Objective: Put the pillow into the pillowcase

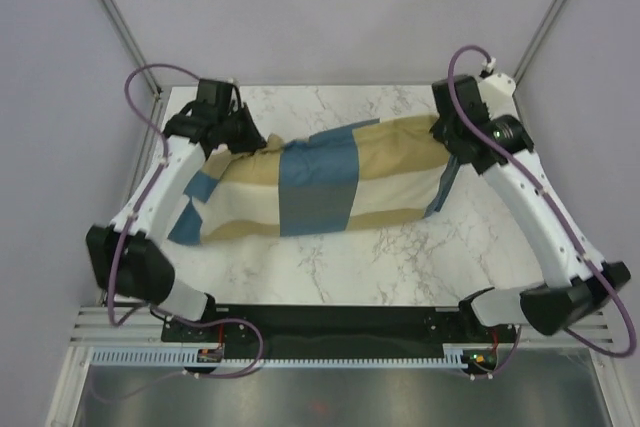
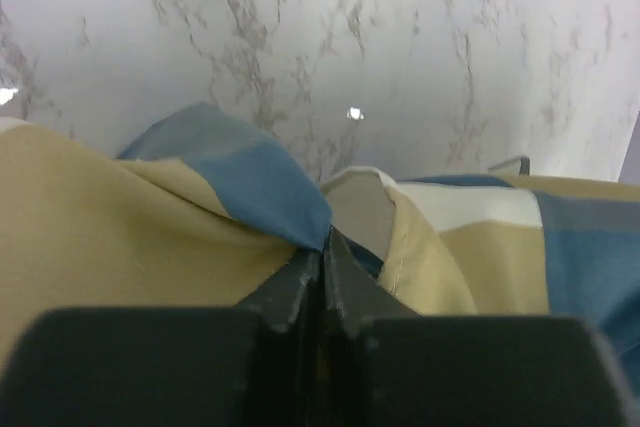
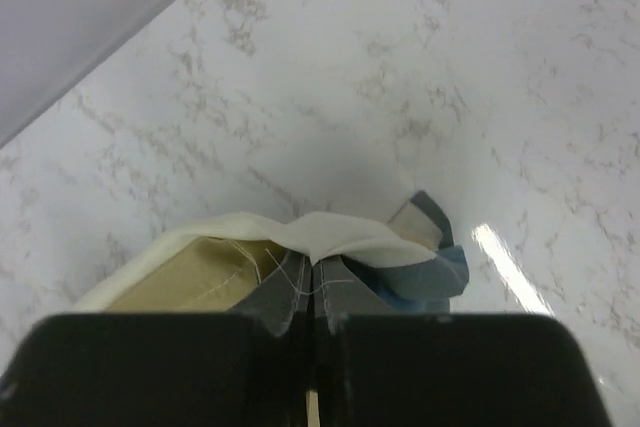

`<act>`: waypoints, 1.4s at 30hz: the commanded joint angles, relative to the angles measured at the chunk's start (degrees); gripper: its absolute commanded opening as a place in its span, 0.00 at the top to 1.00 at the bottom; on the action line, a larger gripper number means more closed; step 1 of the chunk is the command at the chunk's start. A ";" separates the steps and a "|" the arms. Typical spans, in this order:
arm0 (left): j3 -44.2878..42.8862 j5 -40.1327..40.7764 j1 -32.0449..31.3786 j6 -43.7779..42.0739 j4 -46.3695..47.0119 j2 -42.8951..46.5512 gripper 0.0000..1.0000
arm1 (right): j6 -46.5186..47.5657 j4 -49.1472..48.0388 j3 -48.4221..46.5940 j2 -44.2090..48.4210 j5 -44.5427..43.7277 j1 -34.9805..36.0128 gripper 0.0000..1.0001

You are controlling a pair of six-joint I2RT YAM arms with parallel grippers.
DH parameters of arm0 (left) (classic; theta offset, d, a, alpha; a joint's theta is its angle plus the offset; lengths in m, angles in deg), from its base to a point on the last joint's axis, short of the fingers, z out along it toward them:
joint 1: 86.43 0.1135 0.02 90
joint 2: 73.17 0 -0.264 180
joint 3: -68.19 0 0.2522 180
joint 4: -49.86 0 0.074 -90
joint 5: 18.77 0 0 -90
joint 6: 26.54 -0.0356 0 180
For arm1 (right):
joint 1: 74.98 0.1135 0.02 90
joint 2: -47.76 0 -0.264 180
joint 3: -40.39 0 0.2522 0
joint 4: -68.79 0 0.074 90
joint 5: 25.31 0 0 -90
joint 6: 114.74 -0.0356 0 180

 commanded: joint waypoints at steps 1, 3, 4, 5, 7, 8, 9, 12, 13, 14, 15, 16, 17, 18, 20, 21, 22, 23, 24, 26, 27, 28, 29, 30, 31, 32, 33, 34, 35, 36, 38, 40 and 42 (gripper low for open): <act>-14.26 0.89 1.34 0.61 6.59 -10.52 0.84 | 4.84 -14.25 -3.55 -8.14 9.59 -10.65 0.97; -26.78 3.53 2.57 -0.44 2.90 -16.50 0.34 | 5.19 -16.01 -6.54 -15.41 11.60 -15.93 0.64; -31.39 4.32 2.84 -0.71 0.18 -20.88 0.11 | 5.98 -15.76 -10.30 -17.46 13.27 -17.95 0.03; -35.87 6.24 2.93 -1.06 -4.28 -22.66 0.01 | 6.86 -15.06 -12.51 -19.14 14.24 -18.49 0.02; -43.90 8.01 2.93 -2.82 -5.82 -22.69 0.00 | 9.49 -14.53 -15.16 -20.30 14.43 -18.59 0.02; -44.70 10.10 2.93 -3.17 -5.73 -21.72 0.00 | 10.46 -15.66 -14.30 -17.95 14.86 -18.50 0.02; -45.14 10.91 2.93 -4.30 -5.65 -20.67 0.00 | 14.12 -20.81 -9.68 -16.01 16.34 -18.50 0.02; -40.42 15.39 2.84 -5.89 -5.03 -13.21 0.00 | 17.39 -26.02 -0.19 -8.36 18.11 -18.50 0.02; -37.79 16.01 2.84 -6.07 -4.33 -11.01 0.00 | 17.76 -26.83 2.12 -6.78 19.34 -18.76 0.02; -34.72 16.45 2.84 -5.99 -3.46 -5.95 0.00 | 17.68 -27.18 4.32 -5.46 19.78 -19.11 0.02; -27.20 16.28 2.84 -5.72 -0.49 -3.46 0.00 | 17.59 -27.45 6.34 -3.62 20.40 -19.46 0.02; -22.87 15.93 2.84 -5.29 1.19 -1.08 0.00 | 17.59 -27.80 10.62 -3.16 22.75 -20.68 0.02; -14.47 14.88 2.84 -4.41 2.86 3.99 0.00 | 17.33 -27.98 12.67 -3.07 23.91 -21.48 0.02; -10.47 14.26 2.93 -3.79 6.36 5.95 0.00 | 16.97 -28.85 16.60 -3.33 25.31 -22.53 0.04; -0.04 12.08 2.84 -2.57 9.46 10.00 0.00 | 16.36 -30.52 20.49 -4.38 30.04 -25.61 0.10; 2.90 11.36 2.84 -2.21 11.21 13.06 0.00 | 15.92 -32.44 23.90 -4.56 31.46 -26.58 0.12; 5.28 11.27 2.84 -1.95 12.01 14.13 0.00 | 15.57 -33.85 25.68 -4.56 32.96 -28.85 0.17; 8.87 9.62 2.93 -1.94 12.02 15.10 0.00 | 14.96 -35.78 27.52 -4.74 35.76 -29.65 0.20; 10.30 8.29 2.84 -1.94 12.63 16.85 0.00 | 14.69 -39.54 30.33 -5.09 36.91 -30.27 0.21; 12.93 6.62 2.84 -2.99 12.64 18.36 0.00 | 14.60 -42.81 31.76 -7.10 40.34 -31.77 0.21; 13.56 5.91 2.84 -3.61 12.64 19.15 0.00 | 14.60 -45.35 32.11 -8.16 43.40 -32.12 0.21; 13.91 4.86 2.84 -4.40 12.64 20.63 0.00 | 14.51 -46.34 32.20 -9.12 44.82 -32.73 0.21; 14.35 3.29 2.84 -5.62 11.85 21.26 0.00 | 13.81 -47.30 32.11 -10.96 45.88 -33.00 0.21; 14.36 2.84 2.93 -6.24 11.32 22.05 0.00 | 13.46 -49.58 32.46 -11.68 48.15 -33.35 0.20; 14.36 1.96 2.93 -6.77 10.80 23.45 0.00 | 13.11 -50.73 32.55 -12.47 49.05 -33.70 0.20; 14.62 1.87 2.93 -7.91 9.92 24.07 0.00 | 12.58 -51.61 32.81 -13.78 49.66 -33.88 0.20; 14.71 1.86 2.84 -8.44 9.56 24.86 0.00 | 11.88 -53.10 33.08 -14.49 50.02 -34.05 0.20; 14.97 2.04 2.84 -8.97 9.13 26.09 0.00 | 11.53 -53.98 33.17 -15.10 51.07 -34.23 0.20; 15.49 2.56 2.84 -9.76 8.77 26.62 0.00 | 11.35 -54.43 33.25 -16.24 51.42 -34.23 0.20; 15.85 2.74 2.84 -10.11 8.60 27.15 0.00 | 11.35 -54.95 33.43 -16.51 51.95 -34.23 0.20; 16.90 3.62 2.84 -10.82 8.33 28.11 0.00 | 11.52 -55.48 34.48 -14.86 52.13 -34.32 0.20; 17.87 3.62 2.84 -10.73 8.07 29.26 0.00 | 13.18 -55.40 36.41 -12.05 51.00 -34.15 0.15; 19.19 2.66 2.84 -10.99 8.07 32.06 0.00 | 15.29 -52.87 37.55 -6.69 49.76 -34.14 0.05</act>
